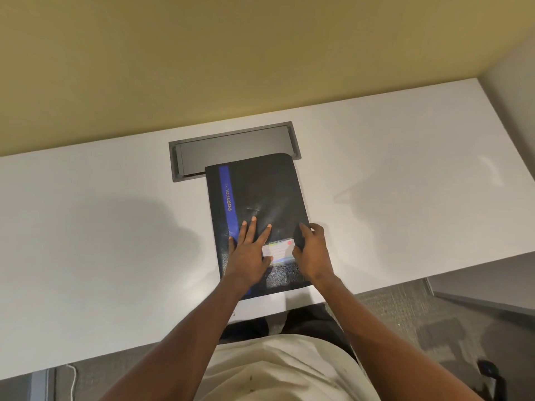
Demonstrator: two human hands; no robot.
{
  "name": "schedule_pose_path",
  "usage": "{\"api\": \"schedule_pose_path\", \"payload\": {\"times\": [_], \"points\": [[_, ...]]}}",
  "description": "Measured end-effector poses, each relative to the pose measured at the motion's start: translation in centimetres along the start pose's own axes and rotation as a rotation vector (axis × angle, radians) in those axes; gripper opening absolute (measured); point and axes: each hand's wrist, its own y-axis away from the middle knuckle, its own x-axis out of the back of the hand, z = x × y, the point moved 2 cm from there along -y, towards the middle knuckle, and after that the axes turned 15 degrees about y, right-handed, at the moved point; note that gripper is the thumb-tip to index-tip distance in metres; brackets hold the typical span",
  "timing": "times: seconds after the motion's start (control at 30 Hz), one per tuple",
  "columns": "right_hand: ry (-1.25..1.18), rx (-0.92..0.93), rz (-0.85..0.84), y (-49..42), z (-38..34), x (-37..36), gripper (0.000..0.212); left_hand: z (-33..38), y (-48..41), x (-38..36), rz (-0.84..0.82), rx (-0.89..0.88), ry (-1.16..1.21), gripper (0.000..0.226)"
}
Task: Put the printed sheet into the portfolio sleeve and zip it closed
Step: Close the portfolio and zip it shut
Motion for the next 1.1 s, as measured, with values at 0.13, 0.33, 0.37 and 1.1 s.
{"api": "schedule_pose_path", "payload": {"times": [0.13,0.33,0.37,1.1], "points": [[0.134,0.008,-0.044,0.1,0.9,-2.3,0.075,0.2,0.0,0.0,-0.017,0.005,-0.021,0.087],[0.398,0.104,-0.081,-0.2,2.4,-3.6,0.085,-0.7,0.4,0.1,-0.040,-0.055,-0.007,0.084],[0.428,0.106,-0.083,-0.3,2.5,-3.5,0.085,-1.2,0.6,0.1,-0.034,-0.080,0.010,0.081],[0.580,0.364,-0.155,11.6,-6.1,-14.0,0.035,-13.3,13.4,-1.0,-0.016,-0.173,-0.057,0.038]]}}
